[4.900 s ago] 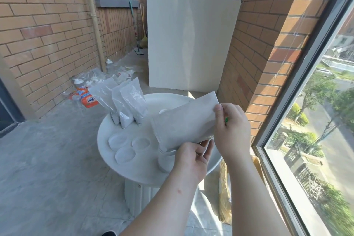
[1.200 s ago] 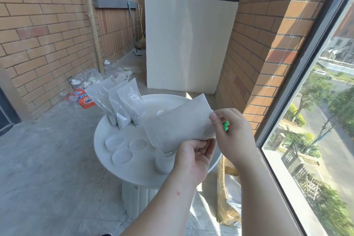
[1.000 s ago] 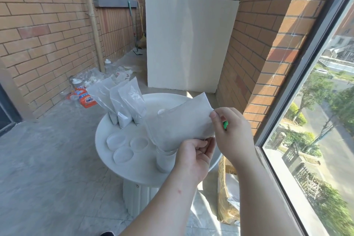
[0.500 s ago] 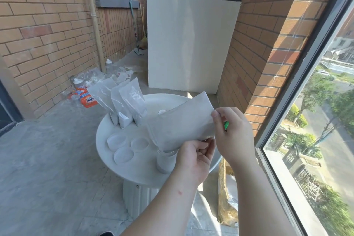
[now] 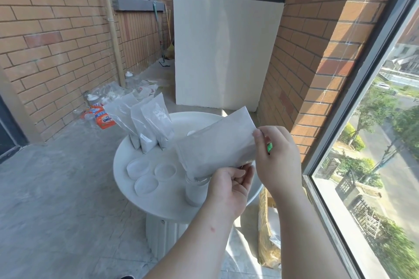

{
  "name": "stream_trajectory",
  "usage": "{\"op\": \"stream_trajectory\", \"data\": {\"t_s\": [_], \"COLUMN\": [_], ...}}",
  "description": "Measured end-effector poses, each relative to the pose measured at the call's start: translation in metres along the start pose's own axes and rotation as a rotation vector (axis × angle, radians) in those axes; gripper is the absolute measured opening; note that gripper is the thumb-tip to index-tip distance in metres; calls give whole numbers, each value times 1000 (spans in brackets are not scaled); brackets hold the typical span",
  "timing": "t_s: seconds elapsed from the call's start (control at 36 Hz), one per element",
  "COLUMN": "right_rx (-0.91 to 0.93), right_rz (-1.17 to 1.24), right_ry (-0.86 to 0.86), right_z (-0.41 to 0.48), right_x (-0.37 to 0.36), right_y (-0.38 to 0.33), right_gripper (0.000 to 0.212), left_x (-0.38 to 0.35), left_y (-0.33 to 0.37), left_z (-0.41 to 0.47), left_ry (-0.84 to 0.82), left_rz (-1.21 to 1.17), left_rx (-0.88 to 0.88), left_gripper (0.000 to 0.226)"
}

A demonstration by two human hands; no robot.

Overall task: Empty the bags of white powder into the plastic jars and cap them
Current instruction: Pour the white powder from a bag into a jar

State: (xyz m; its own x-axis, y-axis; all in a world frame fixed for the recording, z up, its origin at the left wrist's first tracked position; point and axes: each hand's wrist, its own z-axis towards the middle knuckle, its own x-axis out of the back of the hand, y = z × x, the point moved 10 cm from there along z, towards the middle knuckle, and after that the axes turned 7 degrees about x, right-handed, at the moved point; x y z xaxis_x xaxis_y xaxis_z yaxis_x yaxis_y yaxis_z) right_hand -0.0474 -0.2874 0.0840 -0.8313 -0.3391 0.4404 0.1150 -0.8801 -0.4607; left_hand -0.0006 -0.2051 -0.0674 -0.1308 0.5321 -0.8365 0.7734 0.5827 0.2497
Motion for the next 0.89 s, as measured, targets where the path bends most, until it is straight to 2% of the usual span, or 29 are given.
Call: {"op": "stream_trajectory", "data": {"t_s": [0.89], "right_rx": [-21], "right_rz": [1], "right_ry": [-2], "right_z": [1], "right_x": [0], "right_y": [0], "right_gripper": [14], "left_x": [-3], "left_y": [-1], "left_z": [-2], "left_ry": [-7], "left_rz": [-22], "left_rx": [1], "left_gripper": [42]}}
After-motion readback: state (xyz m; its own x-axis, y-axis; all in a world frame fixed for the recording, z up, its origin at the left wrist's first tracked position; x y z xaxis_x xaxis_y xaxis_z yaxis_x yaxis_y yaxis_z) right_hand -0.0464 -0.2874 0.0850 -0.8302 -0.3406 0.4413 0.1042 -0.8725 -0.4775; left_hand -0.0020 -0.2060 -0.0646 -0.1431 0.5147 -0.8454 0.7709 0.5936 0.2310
